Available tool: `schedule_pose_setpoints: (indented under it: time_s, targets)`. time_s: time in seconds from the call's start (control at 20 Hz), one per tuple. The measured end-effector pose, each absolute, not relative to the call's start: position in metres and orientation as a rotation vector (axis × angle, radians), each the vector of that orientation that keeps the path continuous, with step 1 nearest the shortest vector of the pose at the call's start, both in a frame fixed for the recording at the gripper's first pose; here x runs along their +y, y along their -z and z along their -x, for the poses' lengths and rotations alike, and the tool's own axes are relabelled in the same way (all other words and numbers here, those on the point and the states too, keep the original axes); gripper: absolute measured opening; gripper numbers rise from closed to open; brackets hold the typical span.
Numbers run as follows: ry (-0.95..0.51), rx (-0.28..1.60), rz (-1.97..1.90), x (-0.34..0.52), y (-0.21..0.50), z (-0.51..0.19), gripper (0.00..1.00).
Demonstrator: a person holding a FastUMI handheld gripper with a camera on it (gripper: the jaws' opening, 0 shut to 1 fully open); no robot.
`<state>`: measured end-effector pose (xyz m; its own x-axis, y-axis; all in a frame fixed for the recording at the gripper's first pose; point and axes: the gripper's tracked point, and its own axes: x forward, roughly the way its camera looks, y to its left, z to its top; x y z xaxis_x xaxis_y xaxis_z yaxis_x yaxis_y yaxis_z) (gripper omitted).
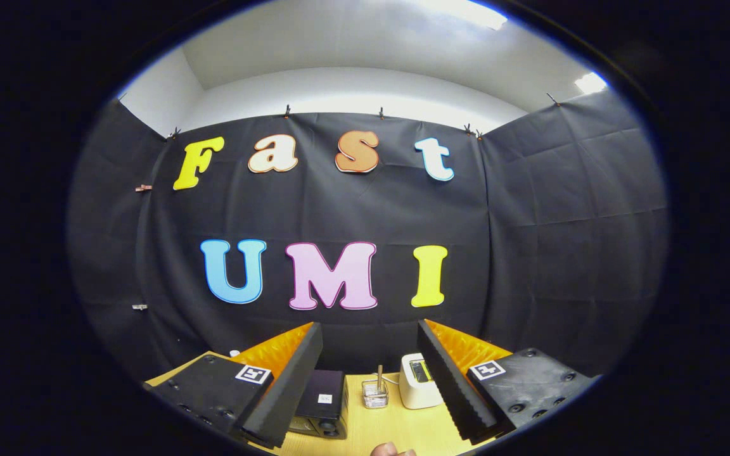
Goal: Open the toaster oven, put the food inside, and close the toaster oven door.
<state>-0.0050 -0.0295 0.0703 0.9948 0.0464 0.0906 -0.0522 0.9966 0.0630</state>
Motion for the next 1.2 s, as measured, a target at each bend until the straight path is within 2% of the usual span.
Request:
schedule_pose_setpoints:
  time_s: [1.2]
  targets:
    - [-0.02,-0.064,-0.088,-0.036,-0.07,-0.008,0.98]
